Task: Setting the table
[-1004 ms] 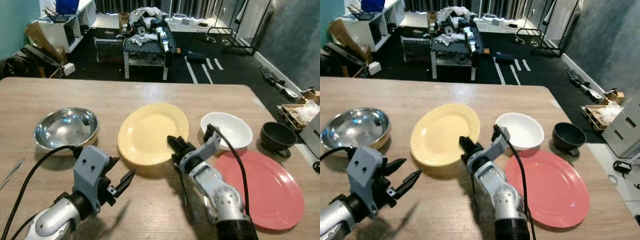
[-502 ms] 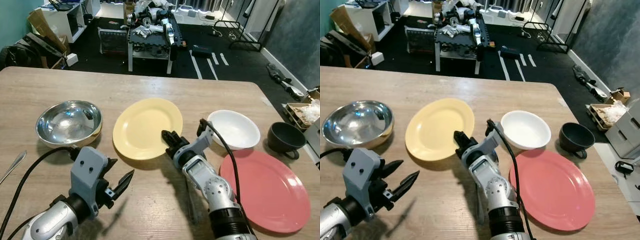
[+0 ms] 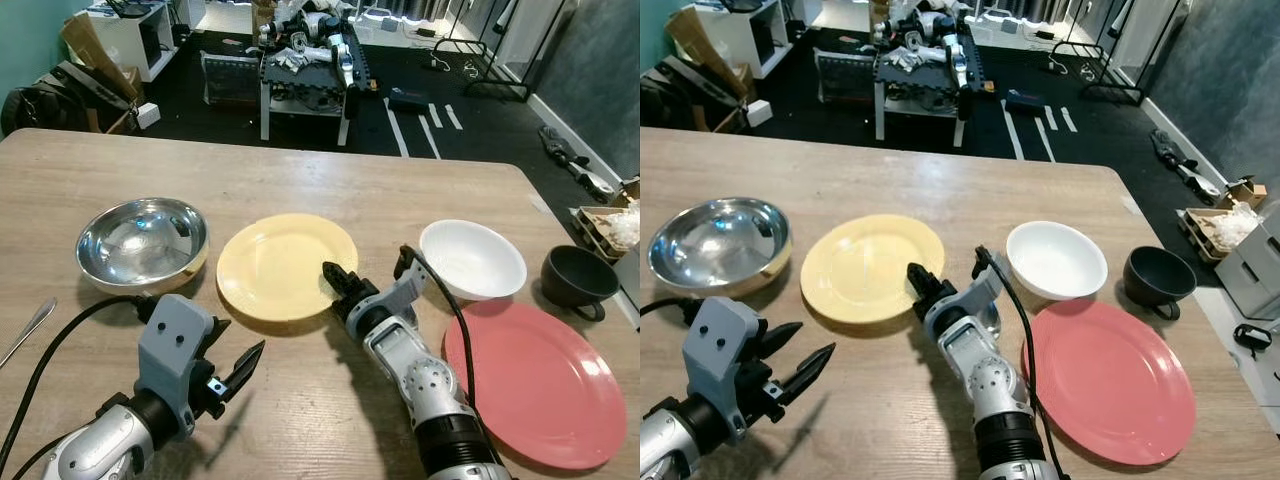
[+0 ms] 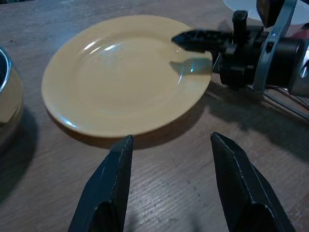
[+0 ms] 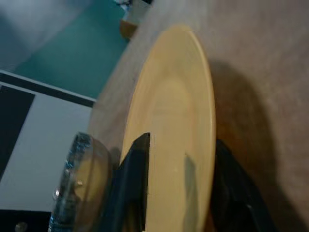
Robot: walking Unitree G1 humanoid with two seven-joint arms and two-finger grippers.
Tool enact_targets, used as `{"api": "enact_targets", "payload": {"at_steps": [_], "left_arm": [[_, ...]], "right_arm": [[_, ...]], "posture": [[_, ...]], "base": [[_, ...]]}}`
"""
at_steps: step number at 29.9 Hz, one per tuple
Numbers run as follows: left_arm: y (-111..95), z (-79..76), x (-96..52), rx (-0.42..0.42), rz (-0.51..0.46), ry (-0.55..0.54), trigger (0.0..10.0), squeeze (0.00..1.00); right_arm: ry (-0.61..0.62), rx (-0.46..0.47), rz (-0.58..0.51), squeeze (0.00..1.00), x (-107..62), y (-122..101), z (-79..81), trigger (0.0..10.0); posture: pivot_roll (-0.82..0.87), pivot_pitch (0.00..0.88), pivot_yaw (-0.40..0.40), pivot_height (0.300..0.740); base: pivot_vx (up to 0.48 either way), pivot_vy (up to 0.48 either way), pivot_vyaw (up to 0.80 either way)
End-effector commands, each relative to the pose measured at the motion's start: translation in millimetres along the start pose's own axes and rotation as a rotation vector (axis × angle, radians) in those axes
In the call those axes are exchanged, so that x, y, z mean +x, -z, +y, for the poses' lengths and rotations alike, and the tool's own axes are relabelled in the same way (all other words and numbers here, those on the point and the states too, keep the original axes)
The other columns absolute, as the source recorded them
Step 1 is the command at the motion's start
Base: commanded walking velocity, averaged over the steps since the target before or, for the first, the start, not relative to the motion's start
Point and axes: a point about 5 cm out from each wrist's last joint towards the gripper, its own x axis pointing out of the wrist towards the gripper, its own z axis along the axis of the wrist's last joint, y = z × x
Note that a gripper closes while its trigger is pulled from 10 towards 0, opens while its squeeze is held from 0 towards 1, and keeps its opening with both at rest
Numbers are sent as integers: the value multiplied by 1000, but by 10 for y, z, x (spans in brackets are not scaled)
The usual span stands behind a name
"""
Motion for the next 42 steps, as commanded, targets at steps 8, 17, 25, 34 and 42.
{"api": "enact_targets", "payload": {"at_steps": [8, 17, 25, 34, 42], "left_arm": [[23, -39, 53, -16, 1, 26, 10000, 0], [26, -46, 130, -21, -14, 41, 10000, 0], [22, -43, 177, -18, -25, 44, 10000, 0], [-47, 72, 387, -33, -87, -52, 10000, 0], [-128, 96, 622, -45, -131, -64, 10000, 0]], "right_arm": [[-228, 29, -14, 0, 119, 79, 701, 10000], [-201, -172, -65, 0, 39, -52, 656, 10000], [-208, -304, -156, 0, -36, -255, 675, 10000], [-138, -633, -327, 0, -472, -672, 525, 10000], [86, -748, -427, 0, -952, -888, 141, 10000]], "posture": [[194, 149, -8, 740], [169, 126, 1, 740], [161, 109, 7, 740], [101, 80, 30, 740], [9, 75, 89, 740]], "base": [[0, 0, 0], [0, 0, 0], [0, 0, 0], [0, 0, 0], [0, 0, 0]]}}
